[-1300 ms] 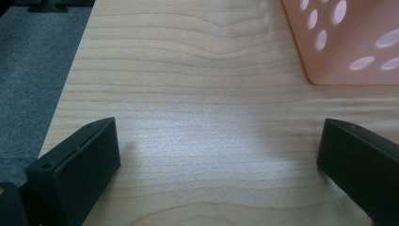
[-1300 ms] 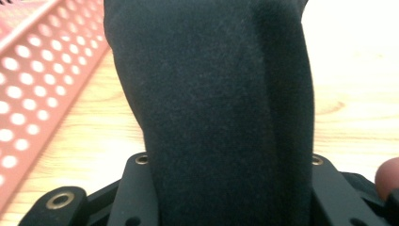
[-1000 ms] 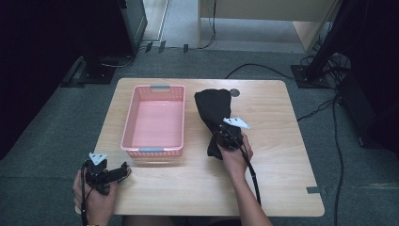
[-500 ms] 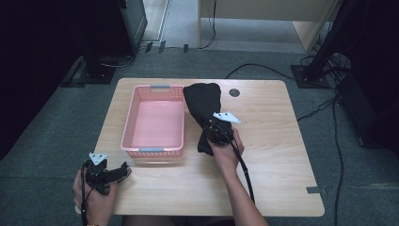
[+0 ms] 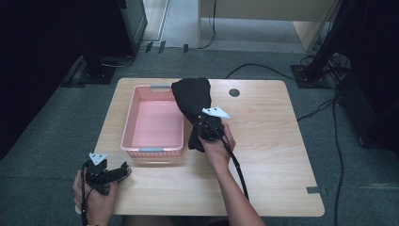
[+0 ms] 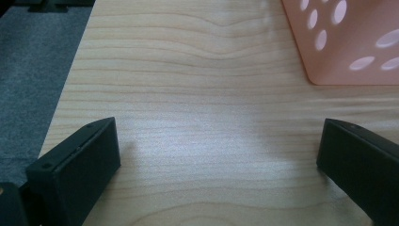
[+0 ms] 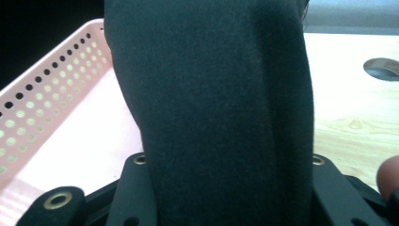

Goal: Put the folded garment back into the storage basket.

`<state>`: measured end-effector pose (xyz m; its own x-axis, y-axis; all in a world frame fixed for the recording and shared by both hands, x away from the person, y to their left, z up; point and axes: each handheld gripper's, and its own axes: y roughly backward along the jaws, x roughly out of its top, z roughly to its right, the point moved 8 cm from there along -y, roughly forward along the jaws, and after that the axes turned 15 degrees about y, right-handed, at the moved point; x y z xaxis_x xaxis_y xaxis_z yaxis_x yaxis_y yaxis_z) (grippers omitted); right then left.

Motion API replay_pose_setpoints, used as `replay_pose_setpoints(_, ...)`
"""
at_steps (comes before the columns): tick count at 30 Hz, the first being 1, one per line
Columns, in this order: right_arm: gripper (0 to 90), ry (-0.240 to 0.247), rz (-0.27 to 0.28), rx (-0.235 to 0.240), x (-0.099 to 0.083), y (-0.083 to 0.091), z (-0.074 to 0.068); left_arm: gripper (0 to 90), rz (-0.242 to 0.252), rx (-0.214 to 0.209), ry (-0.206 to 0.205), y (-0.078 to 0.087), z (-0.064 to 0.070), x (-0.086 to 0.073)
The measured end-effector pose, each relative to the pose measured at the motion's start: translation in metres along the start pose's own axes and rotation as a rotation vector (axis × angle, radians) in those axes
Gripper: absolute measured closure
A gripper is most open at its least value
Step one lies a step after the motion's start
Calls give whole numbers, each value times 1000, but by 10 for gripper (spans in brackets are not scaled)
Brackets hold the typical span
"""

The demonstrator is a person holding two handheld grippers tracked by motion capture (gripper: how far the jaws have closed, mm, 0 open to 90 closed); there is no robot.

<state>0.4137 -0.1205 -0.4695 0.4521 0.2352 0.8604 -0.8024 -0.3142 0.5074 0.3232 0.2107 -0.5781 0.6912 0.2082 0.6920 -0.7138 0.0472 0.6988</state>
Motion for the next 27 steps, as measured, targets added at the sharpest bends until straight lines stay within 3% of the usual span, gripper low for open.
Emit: replay_pose_setpoints(27, 604, 50, 2, 69, 26, -21, -51, 0, 1, 0, 0, 0, 0, 0)
